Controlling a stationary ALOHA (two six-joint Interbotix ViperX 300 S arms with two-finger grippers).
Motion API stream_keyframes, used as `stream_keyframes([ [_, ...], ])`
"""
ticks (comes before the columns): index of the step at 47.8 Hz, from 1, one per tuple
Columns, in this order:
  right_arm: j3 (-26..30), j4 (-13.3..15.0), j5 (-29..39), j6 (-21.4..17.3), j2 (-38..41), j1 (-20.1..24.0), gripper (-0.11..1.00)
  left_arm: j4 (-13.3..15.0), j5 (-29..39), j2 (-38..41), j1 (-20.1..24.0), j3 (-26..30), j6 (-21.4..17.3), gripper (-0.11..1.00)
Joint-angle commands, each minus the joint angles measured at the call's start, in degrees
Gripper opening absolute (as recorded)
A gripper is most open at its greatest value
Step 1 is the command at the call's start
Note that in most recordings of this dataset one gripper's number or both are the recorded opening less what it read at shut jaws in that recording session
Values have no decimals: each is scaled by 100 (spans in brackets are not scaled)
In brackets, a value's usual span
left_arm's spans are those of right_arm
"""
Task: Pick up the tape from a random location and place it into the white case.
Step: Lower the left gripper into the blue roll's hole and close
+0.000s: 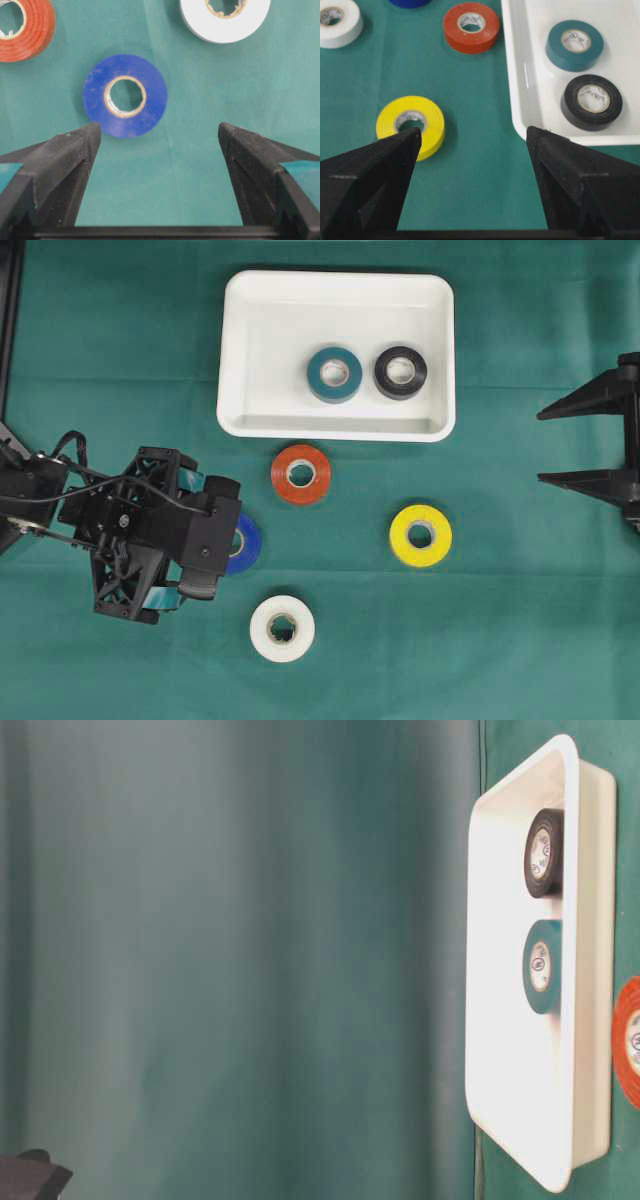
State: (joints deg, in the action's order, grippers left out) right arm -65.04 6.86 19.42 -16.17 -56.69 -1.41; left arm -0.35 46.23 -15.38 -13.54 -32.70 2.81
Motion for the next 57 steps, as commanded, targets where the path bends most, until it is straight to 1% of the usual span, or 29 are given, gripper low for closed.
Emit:
stream_keyframes([
  [1, 149, 0, -26, 9, 44, 9, 80, -18, -35, -44, 18, 123, -9, 91],
  [19, 158, 9, -26, 9, 44, 9, 80, -18, -97, -26, 9, 105, -9, 91],
  [32, 149, 9, -26, 9, 62, 9, 80, -18, -185, 360, 9, 70, -18, 91],
  [38, 141, 9, -26, 9, 79, 9, 80, -18, -492, 598, 9, -53, -18, 91],
  [48, 141, 0, -26, 9, 97, 9, 80, -18, -1327, 1063, 9, -413, -18, 91],
  [57, 132, 0, -26, 9, 114, 9, 80, -18, -1617, 1239, 9, -545, -18, 91],
])
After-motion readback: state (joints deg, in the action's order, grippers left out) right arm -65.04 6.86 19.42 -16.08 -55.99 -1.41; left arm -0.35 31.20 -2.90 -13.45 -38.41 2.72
